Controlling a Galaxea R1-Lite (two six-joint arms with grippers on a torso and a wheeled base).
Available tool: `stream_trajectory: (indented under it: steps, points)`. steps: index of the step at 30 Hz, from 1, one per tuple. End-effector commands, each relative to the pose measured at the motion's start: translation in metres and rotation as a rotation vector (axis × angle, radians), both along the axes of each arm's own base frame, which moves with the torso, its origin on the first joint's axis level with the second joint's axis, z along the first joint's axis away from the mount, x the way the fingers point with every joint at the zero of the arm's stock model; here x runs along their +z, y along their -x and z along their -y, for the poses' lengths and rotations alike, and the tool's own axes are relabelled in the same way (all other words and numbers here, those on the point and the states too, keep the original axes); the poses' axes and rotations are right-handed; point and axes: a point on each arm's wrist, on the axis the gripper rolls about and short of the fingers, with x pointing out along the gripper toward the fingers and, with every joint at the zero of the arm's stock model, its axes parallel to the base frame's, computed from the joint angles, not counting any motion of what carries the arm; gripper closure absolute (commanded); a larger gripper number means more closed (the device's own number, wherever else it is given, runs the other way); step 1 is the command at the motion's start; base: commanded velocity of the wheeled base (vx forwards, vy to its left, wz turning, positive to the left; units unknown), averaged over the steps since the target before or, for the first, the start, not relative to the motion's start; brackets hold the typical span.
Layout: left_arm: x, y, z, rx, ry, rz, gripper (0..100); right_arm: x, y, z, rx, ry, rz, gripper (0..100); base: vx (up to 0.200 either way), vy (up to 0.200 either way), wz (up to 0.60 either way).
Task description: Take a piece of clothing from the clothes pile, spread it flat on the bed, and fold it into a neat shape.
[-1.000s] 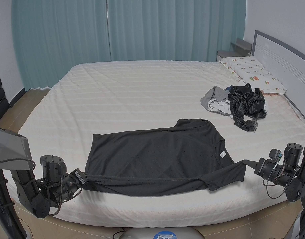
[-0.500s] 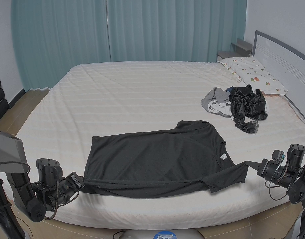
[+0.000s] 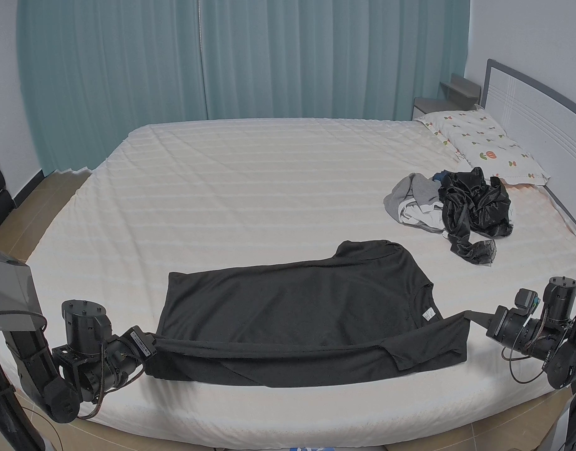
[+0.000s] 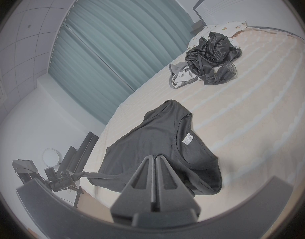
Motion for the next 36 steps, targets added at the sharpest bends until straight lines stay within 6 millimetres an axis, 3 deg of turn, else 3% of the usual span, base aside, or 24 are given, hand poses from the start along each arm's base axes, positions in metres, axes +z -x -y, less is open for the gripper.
stream_trajectory:
  steps: [1, 27, 34, 36]
  points:
    - [-0.001, 0.009, -0.002, -0.024, -0.033, -0.024, 100, 0.007, 0.008, 0.0, 0.01, -0.006, 0.024, 100, 0.0, 0.0, 0.0]
    - [0.009, 0.037, 0.002, -0.156, -0.146, -0.105, 100, 0.014, 0.047, 0.015, -0.02, 0.109, -0.135, 100, 0.0, 0.0, 0.0]
    - [0.01, 0.019, 0.005, -0.153, -0.153, -0.094, 100, 0.009, 0.041, 0.015, -0.001, 0.122, -0.149, 100, 0.0, 0.0, 0.0]
    - [0.0, 0.008, 0.008, -0.152, -0.16, -0.125, 100, 0.007, 0.033, 0.013, 0.018, 0.121, -0.153, 100, 0.0, 0.0, 0.0]
